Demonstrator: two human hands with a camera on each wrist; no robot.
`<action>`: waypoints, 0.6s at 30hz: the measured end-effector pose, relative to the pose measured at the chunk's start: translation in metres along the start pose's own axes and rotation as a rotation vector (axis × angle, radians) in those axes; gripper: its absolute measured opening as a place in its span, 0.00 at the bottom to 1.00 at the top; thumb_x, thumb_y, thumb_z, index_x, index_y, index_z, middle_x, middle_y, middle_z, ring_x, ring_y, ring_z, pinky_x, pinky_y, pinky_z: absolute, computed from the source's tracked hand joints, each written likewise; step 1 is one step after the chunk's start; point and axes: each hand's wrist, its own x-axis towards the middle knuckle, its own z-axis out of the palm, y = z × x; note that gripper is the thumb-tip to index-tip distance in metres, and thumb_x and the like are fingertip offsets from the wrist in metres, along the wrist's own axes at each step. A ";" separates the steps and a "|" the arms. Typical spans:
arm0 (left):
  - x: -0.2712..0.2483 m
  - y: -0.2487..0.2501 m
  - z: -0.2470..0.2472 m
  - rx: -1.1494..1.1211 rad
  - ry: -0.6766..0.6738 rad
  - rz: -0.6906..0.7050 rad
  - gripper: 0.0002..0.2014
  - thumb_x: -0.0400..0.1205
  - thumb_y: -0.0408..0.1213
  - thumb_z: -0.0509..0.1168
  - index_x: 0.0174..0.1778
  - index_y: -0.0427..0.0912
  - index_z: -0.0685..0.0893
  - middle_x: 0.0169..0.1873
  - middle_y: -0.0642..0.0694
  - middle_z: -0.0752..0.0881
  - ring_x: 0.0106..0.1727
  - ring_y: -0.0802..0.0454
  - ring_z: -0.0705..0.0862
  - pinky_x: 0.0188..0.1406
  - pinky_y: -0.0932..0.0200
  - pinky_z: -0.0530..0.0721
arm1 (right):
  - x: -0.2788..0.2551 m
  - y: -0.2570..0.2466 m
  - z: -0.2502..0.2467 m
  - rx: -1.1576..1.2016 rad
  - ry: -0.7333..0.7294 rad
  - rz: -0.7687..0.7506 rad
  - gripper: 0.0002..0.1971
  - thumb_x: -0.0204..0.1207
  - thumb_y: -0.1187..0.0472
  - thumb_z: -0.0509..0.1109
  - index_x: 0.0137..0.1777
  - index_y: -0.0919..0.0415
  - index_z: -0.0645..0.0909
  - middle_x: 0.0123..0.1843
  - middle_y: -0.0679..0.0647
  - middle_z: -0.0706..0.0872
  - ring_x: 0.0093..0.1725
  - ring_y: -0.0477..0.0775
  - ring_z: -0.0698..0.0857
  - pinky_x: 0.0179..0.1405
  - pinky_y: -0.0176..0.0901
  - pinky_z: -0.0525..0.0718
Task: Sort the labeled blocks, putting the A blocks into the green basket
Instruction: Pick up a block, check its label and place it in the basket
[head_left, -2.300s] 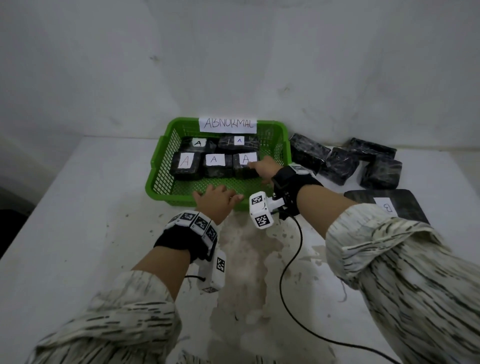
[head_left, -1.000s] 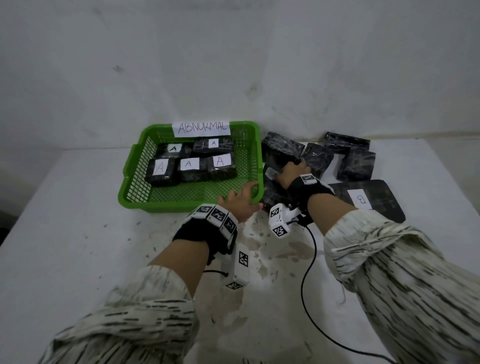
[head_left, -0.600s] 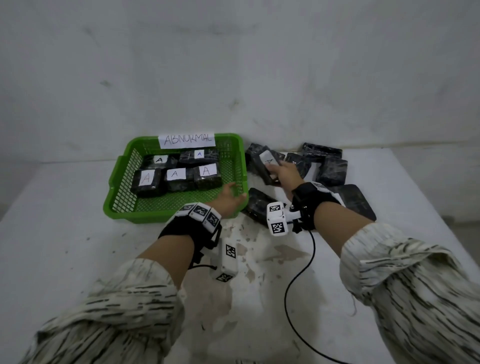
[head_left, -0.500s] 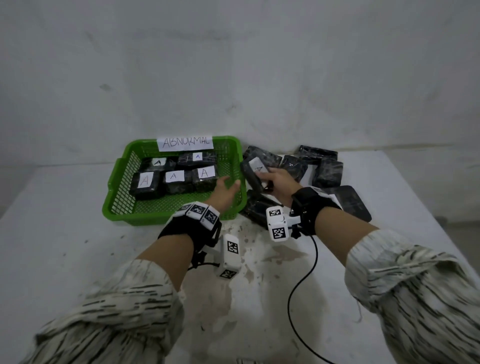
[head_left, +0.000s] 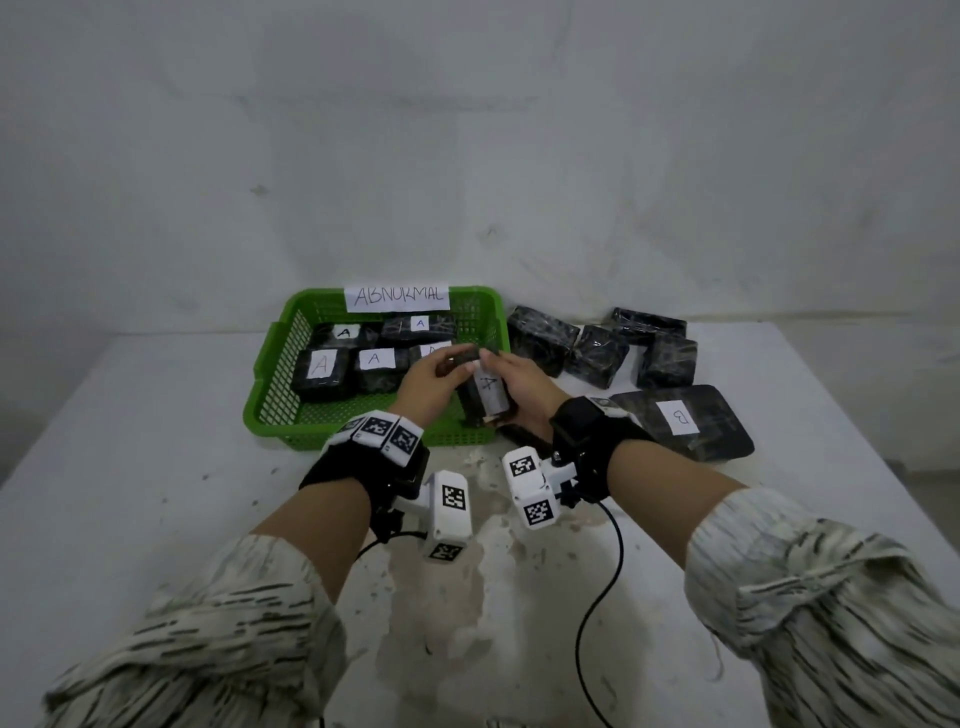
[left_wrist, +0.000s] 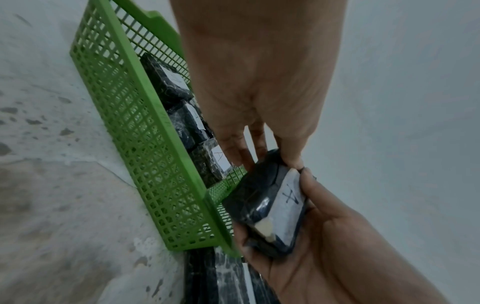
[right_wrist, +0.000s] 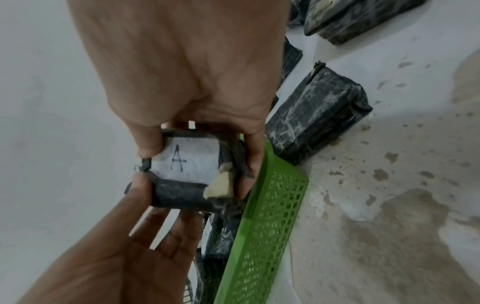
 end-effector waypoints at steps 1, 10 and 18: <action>0.000 -0.002 -0.001 0.024 0.026 0.019 0.14 0.82 0.34 0.64 0.64 0.42 0.81 0.63 0.39 0.83 0.66 0.43 0.80 0.69 0.44 0.77 | -0.002 0.000 0.003 -0.012 0.001 -0.012 0.17 0.84 0.50 0.63 0.64 0.60 0.80 0.54 0.60 0.86 0.55 0.65 0.86 0.61 0.67 0.82; -0.010 -0.004 -0.004 -0.138 0.068 -0.031 0.16 0.81 0.35 0.66 0.66 0.42 0.80 0.59 0.34 0.84 0.61 0.39 0.83 0.63 0.41 0.82 | -0.010 0.003 0.008 -0.057 -0.015 -0.105 0.16 0.87 0.60 0.58 0.70 0.66 0.76 0.51 0.57 0.85 0.46 0.55 0.84 0.41 0.46 0.85; -0.016 0.000 -0.008 -0.176 0.046 -0.043 0.23 0.80 0.30 0.66 0.72 0.39 0.74 0.61 0.35 0.83 0.62 0.40 0.83 0.62 0.48 0.82 | -0.013 0.004 0.007 -0.042 -0.058 -0.085 0.16 0.85 0.67 0.60 0.71 0.66 0.75 0.58 0.63 0.84 0.51 0.62 0.84 0.45 0.56 0.88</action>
